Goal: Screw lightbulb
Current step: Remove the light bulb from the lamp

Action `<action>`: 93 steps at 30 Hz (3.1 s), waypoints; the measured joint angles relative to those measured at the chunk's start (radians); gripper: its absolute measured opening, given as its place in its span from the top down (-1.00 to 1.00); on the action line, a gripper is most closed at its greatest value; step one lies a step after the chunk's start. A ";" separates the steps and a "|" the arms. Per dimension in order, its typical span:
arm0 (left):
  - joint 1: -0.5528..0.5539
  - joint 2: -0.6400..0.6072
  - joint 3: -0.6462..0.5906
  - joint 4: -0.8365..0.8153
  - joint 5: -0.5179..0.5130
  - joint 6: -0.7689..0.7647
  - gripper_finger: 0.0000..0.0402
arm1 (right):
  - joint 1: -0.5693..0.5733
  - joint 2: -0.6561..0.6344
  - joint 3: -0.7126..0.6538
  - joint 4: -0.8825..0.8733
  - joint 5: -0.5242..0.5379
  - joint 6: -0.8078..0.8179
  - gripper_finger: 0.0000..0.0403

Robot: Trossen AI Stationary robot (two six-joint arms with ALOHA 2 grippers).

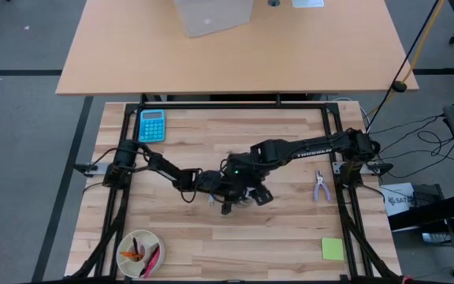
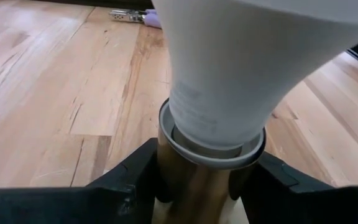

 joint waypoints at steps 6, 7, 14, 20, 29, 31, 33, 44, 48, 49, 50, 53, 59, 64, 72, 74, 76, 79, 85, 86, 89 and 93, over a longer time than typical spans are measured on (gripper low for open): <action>0.002 -0.001 0.000 0.000 0.011 -0.007 0.13 | 0.000 -0.001 -0.001 -0.008 0.031 -0.188 -0.16; 0.002 -0.001 0.000 0.000 0.011 -0.009 0.13 | 0.000 -0.002 -0.001 -0.010 0.037 -0.209 -0.17; 0.002 -0.002 -0.002 -0.003 0.018 -0.026 0.13 | 0.019 -0.001 0.035 -0.010 0.117 -0.071 -0.42; -0.003 -0.002 -0.001 -0.005 0.034 -0.012 0.13 | 0.050 0.000 0.134 -0.057 0.136 0.135 -0.59; -0.002 -0.002 -0.001 -0.005 0.034 -0.014 0.13 | 0.063 0.000 0.226 -0.140 0.141 0.528 -0.60; -0.002 -0.002 -0.001 -0.005 0.029 -0.013 0.13 | 0.063 0.000 0.227 -0.171 0.160 0.622 -0.60; -0.002 -0.002 -0.001 -0.005 0.023 -0.013 0.13 | 0.064 0.000 0.227 -0.207 0.167 0.717 -0.60; -0.002 -0.002 0.000 -0.005 0.014 -0.007 0.13 | 0.091 0.025 0.219 -0.187 0.227 1.245 -0.60; -0.001 -0.002 0.000 -0.007 0.013 -0.004 0.13 | 0.096 0.055 0.219 -0.188 0.226 1.321 -0.60; -0.001 -0.002 0.000 -0.008 0.011 -0.004 0.13 | 0.097 0.065 0.219 -0.188 0.226 1.336 -0.60; -0.001 -0.002 0.000 -0.008 0.010 -0.003 0.13 | 0.097 0.073 0.219 -0.187 0.225 1.349 -0.60; -0.001 -0.002 0.000 -0.009 0.009 -0.001 0.13 | 0.097 0.090 0.219 -0.182 0.223 1.369 -0.60; 0.000 -0.001 0.000 -0.008 0.009 -0.001 0.13 | 0.097 0.122 0.219 -0.166 0.218 1.369 -0.60; 0.002 -0.001 0.000 -0.008 0.008 -0.005 0.13 | 0.096 0.138 0.219 -0.165 0.196 1.332 -0.59; 0.002 -0.001 0.000 -0.007 0.007 -0.005 0.13 | 0.096 0.145 0.219 -0.167 0.188 1.166 -0.29; 0.002 -0.001 0.000 -0.008 0.007 -0.005 0.13 | 0.096 0.145 0.219 -0.169 0.186 1.114 -0.19; 0.002 -0.001 0.000 -0.007 0.006 -0.004 0.13 | 0.096 0.145 0.219 -0.173 0.182 1.042 -0.14; 0.002 -0.001 0.000 -0.007 0.006 -0.004 0.13 | 0.095 0.145 0.220 -0.175 0.170 0.907 -0.12; 0.002 -0.001 0.000 -0.007 0.006 -0.005 0.13 | 0.087 0.145 0.220 -0.186 0.159 0.628 -0.13; 0.002 -0.001 0.000 -0.007 0.004 -0.005 0.13 | 0.086 0.145 0.220 -0.187 0.158 0.578 -0.13; 0.002 -0.001 0.000 -0.008 0.002 -0.006 0.13 | 0.083 0.145 0.220 -0.188 0.158 0.411 -0.13; 0.002 -0.001 0.000 -0.008 0.003 -0.006 0.13 | 0.083 0.145 0.220 -0.191 0.158 0.201 -0.15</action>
